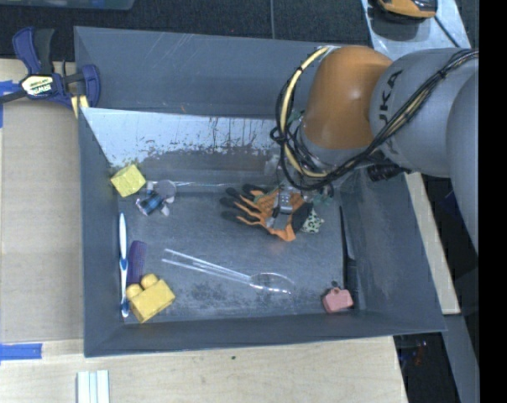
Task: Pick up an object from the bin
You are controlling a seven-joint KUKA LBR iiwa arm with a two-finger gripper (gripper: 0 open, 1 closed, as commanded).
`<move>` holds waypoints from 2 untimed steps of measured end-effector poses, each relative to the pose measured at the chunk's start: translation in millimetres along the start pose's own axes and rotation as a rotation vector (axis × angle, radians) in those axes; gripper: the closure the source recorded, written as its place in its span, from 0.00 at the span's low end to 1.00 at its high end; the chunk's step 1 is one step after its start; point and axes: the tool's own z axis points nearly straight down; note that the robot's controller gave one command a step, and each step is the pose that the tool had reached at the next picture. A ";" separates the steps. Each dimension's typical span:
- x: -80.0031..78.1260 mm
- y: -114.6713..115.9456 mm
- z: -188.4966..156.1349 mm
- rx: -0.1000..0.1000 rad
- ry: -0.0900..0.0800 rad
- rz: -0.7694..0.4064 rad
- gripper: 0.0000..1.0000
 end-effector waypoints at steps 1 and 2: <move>-0.2 6.0 52.0 0.001 0.005 0.078 0.00; 5.6 4.3 47.1 -0.002 -0.014 0.090 1.00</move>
Offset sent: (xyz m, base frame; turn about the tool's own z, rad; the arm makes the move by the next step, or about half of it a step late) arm -0.0066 0.0057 -0.0502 0.0928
